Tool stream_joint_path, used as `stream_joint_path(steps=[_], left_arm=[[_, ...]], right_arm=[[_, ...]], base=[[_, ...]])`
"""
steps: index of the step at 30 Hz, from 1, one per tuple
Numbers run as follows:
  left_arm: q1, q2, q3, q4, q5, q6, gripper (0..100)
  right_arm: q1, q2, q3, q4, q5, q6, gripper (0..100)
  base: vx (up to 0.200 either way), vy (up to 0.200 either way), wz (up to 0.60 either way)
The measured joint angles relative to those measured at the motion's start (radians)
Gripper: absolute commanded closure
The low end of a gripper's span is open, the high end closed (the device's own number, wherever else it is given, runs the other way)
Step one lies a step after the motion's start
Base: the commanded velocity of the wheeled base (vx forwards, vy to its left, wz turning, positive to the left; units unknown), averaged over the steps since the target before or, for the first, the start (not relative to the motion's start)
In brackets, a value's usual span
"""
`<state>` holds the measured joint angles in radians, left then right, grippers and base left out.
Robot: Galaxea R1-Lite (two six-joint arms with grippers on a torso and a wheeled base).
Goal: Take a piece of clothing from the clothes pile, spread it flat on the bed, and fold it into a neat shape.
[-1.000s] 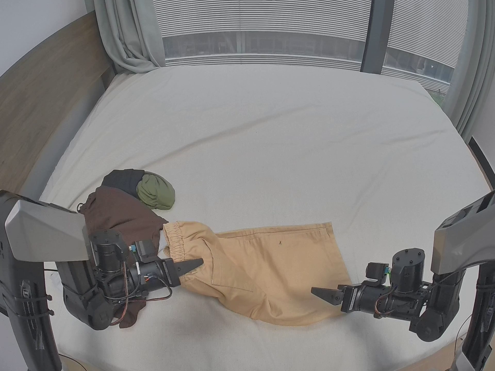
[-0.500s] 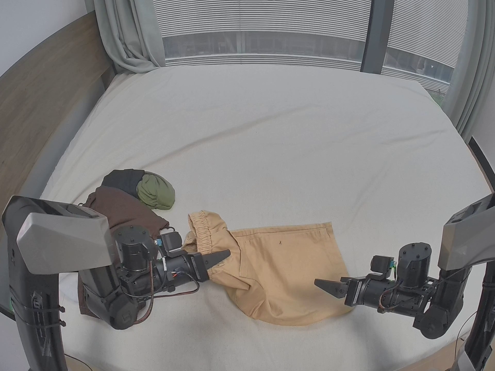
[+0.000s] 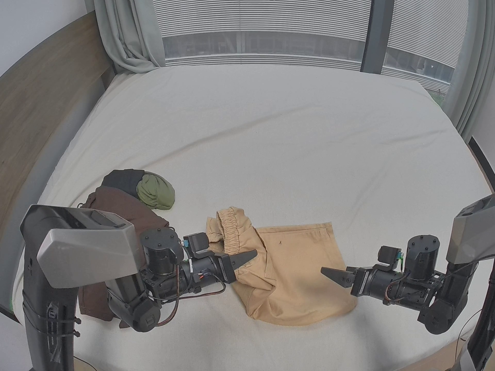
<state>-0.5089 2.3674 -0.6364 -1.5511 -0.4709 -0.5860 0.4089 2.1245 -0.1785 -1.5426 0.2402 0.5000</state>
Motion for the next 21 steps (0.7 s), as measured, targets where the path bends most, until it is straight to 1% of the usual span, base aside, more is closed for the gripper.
stream_joint_path(steps=[10,21], left_arm=[[-0.055,0.047,-0.089,0.001,0.001,-0.007,100],[-0.119,0.091,-0.154,0.004,0.002,-0.078,100]], right_arm=[[-0.034,-0.021,-0.017,0.000,0.000,0.000,0],[-0.059,-0.038,-0.031,0.000,0.002,0.001,0]], base=[[0.000,0.000,0.00],[0.000,0.000,0.00]])
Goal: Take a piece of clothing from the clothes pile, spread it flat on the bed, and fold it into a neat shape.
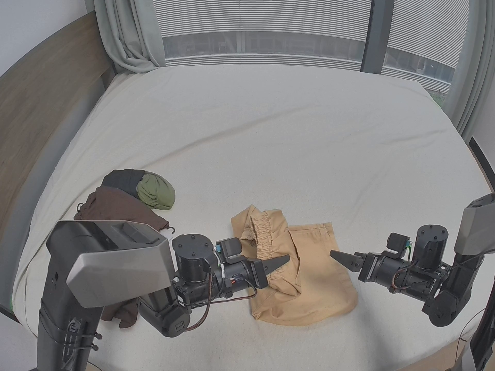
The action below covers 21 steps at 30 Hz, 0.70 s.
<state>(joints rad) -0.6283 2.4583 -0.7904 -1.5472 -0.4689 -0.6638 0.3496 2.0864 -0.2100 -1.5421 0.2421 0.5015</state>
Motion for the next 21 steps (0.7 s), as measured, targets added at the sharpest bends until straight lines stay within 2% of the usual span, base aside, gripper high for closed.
stream_joint_path(steps=[21], left_arm=[[-0.096,0.096,-0.122,0.052,-0.001,-0.023,100]], right_arm=[[-0.040,-0.003,-0.026,0.000,0.001,0.003,0]], base=[[0.000,0.000,0.00]])
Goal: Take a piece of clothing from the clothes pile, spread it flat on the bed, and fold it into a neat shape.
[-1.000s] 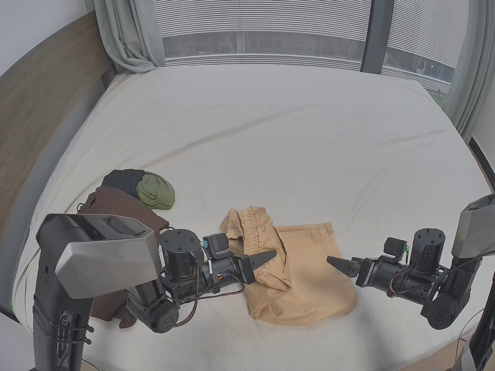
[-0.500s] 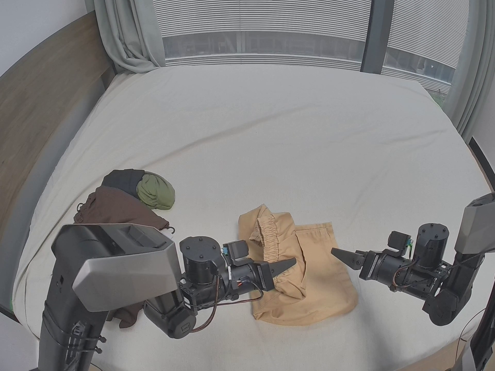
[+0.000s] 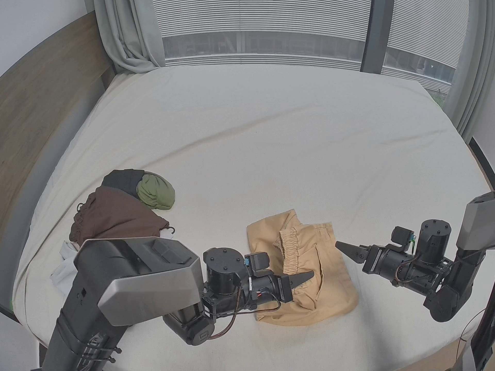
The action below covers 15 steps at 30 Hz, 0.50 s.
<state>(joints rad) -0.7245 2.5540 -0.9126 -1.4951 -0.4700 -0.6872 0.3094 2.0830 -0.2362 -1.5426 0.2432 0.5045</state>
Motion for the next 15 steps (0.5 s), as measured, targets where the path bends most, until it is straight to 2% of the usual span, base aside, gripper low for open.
stream_joint_path(steps=[15], left_arm=[[-0.006,0.028,-0.032,0.016,0.002,0.000,100]], right_arm=[[-0.003,-0.001,-0.003,0.000,0.000,0.002,0]], base=[[0.000,0.000,0.00]])
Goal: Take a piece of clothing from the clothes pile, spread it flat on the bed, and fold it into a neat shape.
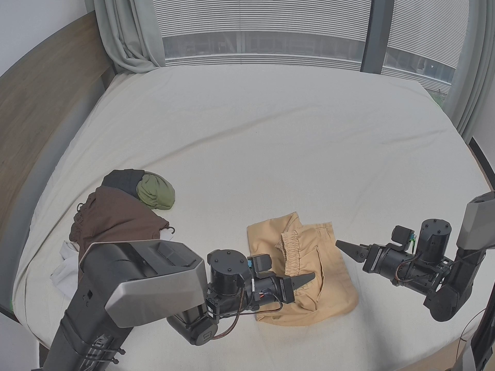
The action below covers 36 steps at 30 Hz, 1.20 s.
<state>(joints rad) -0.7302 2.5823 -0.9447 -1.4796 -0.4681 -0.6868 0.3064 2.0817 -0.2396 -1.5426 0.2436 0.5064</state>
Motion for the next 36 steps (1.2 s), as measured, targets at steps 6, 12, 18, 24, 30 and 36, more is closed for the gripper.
stream_joint_path(steps=[6,12,18,24,30,36], left_arm=[[0.000,0.008,-0.005,-0.003,0.000,0.000,0],[0.000,0.013,-0.014,-0.010,0.003,0.001,0],[0.009,0.011,-0.009,-0.019,0.030,0.003,0],[0.033,-0.004,0.003,-0.054,0.043,0.002,0],[0.057,-0.064,0.064,-0.062,0.031,-0.001,0],[0.091,-0.144,0.126,-0.066,0.028,-0.024,0]], right_arm=[[-0.001,-0.001,0.001,0.000,0.000,0.000,0],[0.000,-0.001,0.001,0.000,0.000,0.000,0],[0.000,-0.001,0.002,0.000,0.000,0.000,0],[0.005,0.001,0.003,0.000,0.000,0.000,0],[0.006,0.003,0.004,0.000,0.000,0.000,0],[0.008,0.007,0.004,0.000,0.000,-0.001,0]], base=[[0.000,0.000,0.00],[0.000,0.000,0.00],[0.000,0.000,0.00],[0.000,0.000,0.00],[0.000,0.000,0.00],[0.000,0.000,0.00]])
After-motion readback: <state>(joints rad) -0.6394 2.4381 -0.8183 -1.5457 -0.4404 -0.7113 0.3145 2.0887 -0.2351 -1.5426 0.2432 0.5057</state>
